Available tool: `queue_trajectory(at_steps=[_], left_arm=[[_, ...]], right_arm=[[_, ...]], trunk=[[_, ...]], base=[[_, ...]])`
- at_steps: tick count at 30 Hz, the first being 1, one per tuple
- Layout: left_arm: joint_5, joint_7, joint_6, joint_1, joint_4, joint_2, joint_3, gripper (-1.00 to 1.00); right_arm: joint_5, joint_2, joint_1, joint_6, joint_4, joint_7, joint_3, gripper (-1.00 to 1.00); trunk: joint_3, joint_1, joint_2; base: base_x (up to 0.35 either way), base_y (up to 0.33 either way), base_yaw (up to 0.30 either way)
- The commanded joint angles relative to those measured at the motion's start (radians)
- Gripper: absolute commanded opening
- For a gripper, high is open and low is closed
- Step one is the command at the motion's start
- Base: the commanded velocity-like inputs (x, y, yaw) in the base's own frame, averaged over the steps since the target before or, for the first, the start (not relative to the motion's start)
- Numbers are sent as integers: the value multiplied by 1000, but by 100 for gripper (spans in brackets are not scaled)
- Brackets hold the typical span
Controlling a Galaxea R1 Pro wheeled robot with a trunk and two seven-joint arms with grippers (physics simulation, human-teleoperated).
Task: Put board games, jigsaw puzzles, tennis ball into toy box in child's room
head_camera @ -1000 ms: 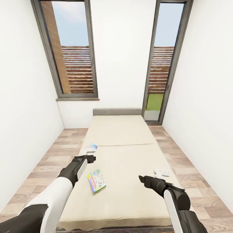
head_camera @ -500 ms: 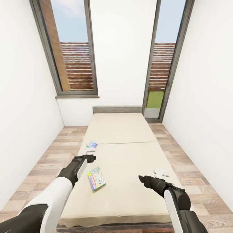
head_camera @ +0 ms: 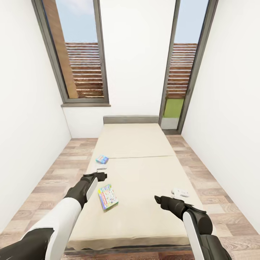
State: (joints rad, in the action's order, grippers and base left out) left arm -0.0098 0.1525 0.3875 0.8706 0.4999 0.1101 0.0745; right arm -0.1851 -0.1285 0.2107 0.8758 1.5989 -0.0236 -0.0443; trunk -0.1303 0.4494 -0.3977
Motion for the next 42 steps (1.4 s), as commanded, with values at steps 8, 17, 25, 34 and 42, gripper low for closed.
queue_trajectory(at_steps=[8, 17, 25, 34, 42], left_arm=[[-1, 1, 5, 1, 2, 2, 4, 100], [-1, 1, 4, 1, 2, 2, 4, 100], [0, 1, 4, 1, 2, 2, 4, 100], [-1, 1, 2, 1, 2, 3, 4, 100], [0, 1, 1, 1, 2, 3, 4, 100]], right_arm=[[-7, -2, 1, 5, 1, -2, -2, 100], [-8, -4, 1, 5, 1, -1, -1, 100], [-10, -3, 12, 7, 2, 103, -1, 100], [-17, 9, 42, 96, 4, 637, -38, 100], [-17, 14, 47, 133, 4, 832, -112, 100]], trunk=[[-15, 1, -2], [-30, 1, -2], [-43, 1, -2], [-58, 1, -2], [-70, 1, -2]], base=[[0, 0, 0], [0, 0, 0], [0, 0, 0], [0, 0, 24], [0, 0, 80]])
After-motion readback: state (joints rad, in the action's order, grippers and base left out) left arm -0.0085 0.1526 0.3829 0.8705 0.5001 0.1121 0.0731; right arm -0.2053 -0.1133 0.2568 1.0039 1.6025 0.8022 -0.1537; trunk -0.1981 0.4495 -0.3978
